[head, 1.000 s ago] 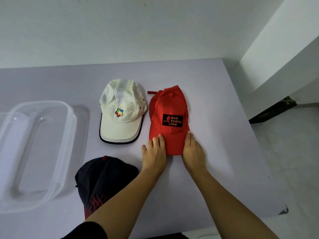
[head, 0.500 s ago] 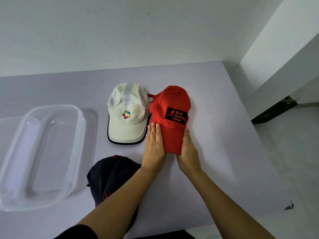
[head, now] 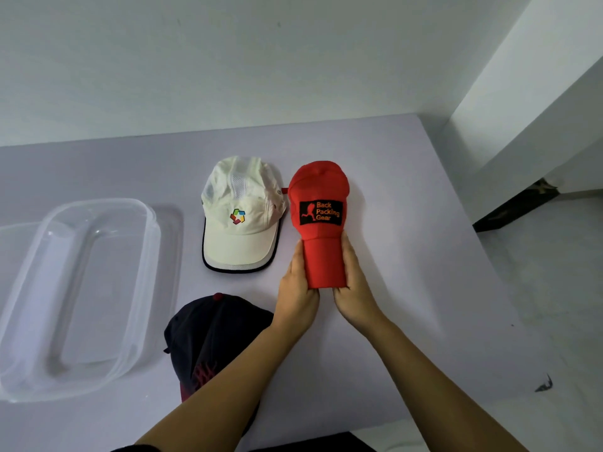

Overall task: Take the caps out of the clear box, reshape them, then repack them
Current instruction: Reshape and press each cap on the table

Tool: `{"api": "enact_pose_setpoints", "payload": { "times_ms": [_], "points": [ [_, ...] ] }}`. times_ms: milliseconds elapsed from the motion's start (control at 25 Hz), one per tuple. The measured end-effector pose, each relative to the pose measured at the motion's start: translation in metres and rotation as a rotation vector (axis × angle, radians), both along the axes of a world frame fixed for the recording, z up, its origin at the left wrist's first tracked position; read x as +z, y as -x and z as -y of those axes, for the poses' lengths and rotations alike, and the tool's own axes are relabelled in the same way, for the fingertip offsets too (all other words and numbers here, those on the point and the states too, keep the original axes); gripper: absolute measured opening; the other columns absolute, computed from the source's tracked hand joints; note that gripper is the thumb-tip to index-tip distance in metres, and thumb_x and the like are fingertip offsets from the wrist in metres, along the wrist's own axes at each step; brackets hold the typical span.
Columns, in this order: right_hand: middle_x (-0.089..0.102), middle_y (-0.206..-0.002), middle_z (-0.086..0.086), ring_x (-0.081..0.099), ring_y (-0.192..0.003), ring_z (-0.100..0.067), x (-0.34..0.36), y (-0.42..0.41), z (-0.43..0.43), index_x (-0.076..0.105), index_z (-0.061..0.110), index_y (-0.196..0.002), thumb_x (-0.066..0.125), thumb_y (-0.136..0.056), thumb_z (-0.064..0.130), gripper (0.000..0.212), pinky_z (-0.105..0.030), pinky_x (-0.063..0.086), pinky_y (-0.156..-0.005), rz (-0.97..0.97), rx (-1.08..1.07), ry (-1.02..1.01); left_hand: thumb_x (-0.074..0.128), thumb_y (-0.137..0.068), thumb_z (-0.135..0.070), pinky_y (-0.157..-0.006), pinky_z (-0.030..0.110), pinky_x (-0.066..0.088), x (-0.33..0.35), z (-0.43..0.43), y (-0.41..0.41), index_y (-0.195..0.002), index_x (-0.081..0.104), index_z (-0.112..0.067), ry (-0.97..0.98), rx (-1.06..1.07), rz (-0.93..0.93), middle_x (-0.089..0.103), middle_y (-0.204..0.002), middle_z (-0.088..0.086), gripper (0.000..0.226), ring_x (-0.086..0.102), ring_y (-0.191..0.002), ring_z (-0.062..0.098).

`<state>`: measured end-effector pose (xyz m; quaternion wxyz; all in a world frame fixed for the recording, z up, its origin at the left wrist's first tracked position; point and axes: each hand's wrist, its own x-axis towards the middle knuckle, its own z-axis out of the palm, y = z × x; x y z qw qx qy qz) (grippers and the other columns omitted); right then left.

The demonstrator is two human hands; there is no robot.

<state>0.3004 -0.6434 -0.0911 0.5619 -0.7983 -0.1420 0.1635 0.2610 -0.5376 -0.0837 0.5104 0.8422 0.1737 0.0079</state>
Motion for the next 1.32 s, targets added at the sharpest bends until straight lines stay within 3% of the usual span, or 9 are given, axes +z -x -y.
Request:
{"api": "enact_pose_setpoints", "payload": {
  "times_ms": [80, 200, 360, 440, 560, 800, 960, 1120, 1320],
  "points": [
    [0.021, -0.148, 0.012, 0.027, -0.131, 0.014, 0.003, 0.005, -0.001, 0.010, 0.037, -0.140, 0.045, -0.095, 0.003, 0.066, -0.015, 0.025, -0.111, -0.061, -0.046, -0.090, 0.041, -0.090, -0.006, -0.090, 0.017, 0.036, 0.005, 0.001, -0.003, -0.148, 0.020, -0.014, 0.003, -0.014, 0.024, 0.049, -0.139, 0.009, 0.062, 0.053, -0.119, 0.021],
    [0.021, -0.145, 0.018, 0.027, -0.127, 0.020, 0.004, 0.007, -0.001, 0.007, 0.031, -0.142, 0.045, -0.095, 0.003, 0.067, -0.011, 0.026, -0.109, -0.079, -0.053, -0.107, 0.041, -0.089, -0.010, -0.088, 0.017, 0.038, 0.012, 0.004, -0.005, -0.147, 0.024, -0.016, 0.031, -0.022, 0.054, 0.052, -0.137, 0.009, 0.061, 0.055, -0.115, 0.017],
    [0.020, -0.153, 0.006, 0.022, -0.140, -0.005, 0.004, -0.002, 0.004, 0.006, 0.026, -0.147, 0.048, -0.092, 0.010, 0.071, -0.030, 0.024, -0.116, 0.021, -0.015, 0.054, 0.041, -0.089, -0.006, -0.100, 0.032, 0.041, -0.002, -0.007, -0.006, -0.149, 0.016, -0.014, -0.106, -0.076, 0.041, 0.039, -0.148, 0.010, 0.065, 0.047, -0.127, 0.026],
    [0.013, -0.157, -0.008, 0.014, -0.144, -0.018, -0.002, -0.008, 0.009, 0.003, 0.016, -0.148, 0.051, -0.092, 0.010, 0.074, -0.041, 0.020, -0.117, 0.148, -0.009, 0.306, 0.039, -0.090, -0.001, -0.110, 0.039, 0.032, -0.009, -0.009, -0.004, -0.150, 0.009, -0.009, -0.209, -0.088, -0.019, 0.023, -0.155, 0.014, 0.067, 0.031, -0.139, 0.029],
    [0.015, -0.156, -0.011, 0.021, -0.143, -0.026, -0.001, -0.007, 0.014, 0.007, 0.010, -0.148, 0.048, -0.095, 0.012, 0.068, -0.042, 0.026, -0.114, 0.235, -0.087, 0.506, 0.035, -0.093, 0.003, -0.116, 0.035, 0.015, -0.011, -0.008, 0.002, -0.148, 0.005, -0.002, -0.351, -0.118, -0.008, 0.009, -0.158, 0.017, 0.063, 0.008, -0.146, 0.029],
    [0.029, -0.152, -0.013, 0.042, -0.130, -0.034, 0.003, 0.003, 0.027, 0.012, 0.011, -0.148, 0.044, -0.095, 0.011, 0.062, -0.047, 0.042, -0.102, 0.303, -0.064, 0.497, 0.034, -0.094, 0.000, -0.115, 0.037, 0.026, -0.016, -0.034, 0.002, -0.147, 0.009, 0.003, -0.491, -0.087, 0.026, 0.021, -0.154, 0.022, 0.059, 0.022, -0.143, 0.032],
    [0.044, -0.144, -0.006, 0.051, -0.123, -0.022, 0.015, 0.013, 0.021, 0.013, 0.032, -0.145, 0.043, -0.089, 0.032, 0.063, -0.032, 0.041, -0.101, 0.165, -0.086, 0.275, 0.052, -0.085, 0.003, -0.082, 0.041, 0.050, -0.004, -0.022, 0.007, -0.143, 0.025, 0.006, -0.359, -0.069, 0.125, 0.046, -0.139, 0.025, 0.064, 0.057, -0.112, 0.041],
    [0.057, -0.129, -0.001, 0.057, -0.111, -0.011, 0.016, 0.019, 0.013, 0.029, 0.031, -0.141, 0.049, -0.085, 0.033, 0.060, -0.032, 0.048, -0.097, 0.063, -0.117, 0.104, 0.049, -0.086, -0.003, -0.082, 0.032, 0.045, -0.002, -0.017, 0.008, -0.146, 0.025, -0.004, -0.297, -0.036, 0.110, 0.053, -0.135, 0.018, 0.064, 0.059, -0.107, 0.036],
    [0.060, -0.122, 0.005, 0.059, -0.107, -0.005, 0.020, 0.028, 0.009, 0.034, 0.030, -0.140, 0.050, -0.086, 0.034, 0.057, -0.033, 0.050, -0.095, 0.012, -0.113, 0.065, 0.049, -0.088, -0.008, -0.083, 0.037, 0.047, 0.002, -0.016, 0.015, -0.146, 0.026, -0.006, -0.243, -0.064, 0.074, 0.056, -0.131, 0.019, 0.063, 0.059, -0.107, 0.036]
  ]
}}
